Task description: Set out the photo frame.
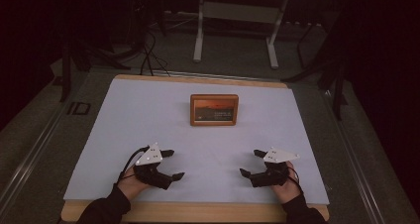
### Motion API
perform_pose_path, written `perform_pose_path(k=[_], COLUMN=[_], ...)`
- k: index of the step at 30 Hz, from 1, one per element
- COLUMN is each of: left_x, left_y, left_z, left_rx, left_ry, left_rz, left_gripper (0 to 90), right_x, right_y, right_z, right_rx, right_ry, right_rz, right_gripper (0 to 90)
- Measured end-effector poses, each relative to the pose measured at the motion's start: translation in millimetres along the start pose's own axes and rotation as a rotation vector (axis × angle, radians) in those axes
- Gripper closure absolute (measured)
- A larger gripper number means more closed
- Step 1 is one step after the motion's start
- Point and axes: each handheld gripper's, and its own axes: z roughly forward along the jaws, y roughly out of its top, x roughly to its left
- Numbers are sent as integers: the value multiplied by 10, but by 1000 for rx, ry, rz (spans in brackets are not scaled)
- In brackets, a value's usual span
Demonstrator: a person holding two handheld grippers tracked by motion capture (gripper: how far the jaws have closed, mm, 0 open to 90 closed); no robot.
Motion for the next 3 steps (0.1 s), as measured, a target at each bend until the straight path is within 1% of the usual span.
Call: perform_pose_path(k=[3], left_x=[1], left_y=[2], left_z=[1], left_rx=[0], left_ry=[2], left_rz=[2], left_gripper=[136], right_x=[-1], right_y=[-1], right_z=[0], right_rx=[-2], right_ry=[6], right_rz=[-2], right_gripper=[104])
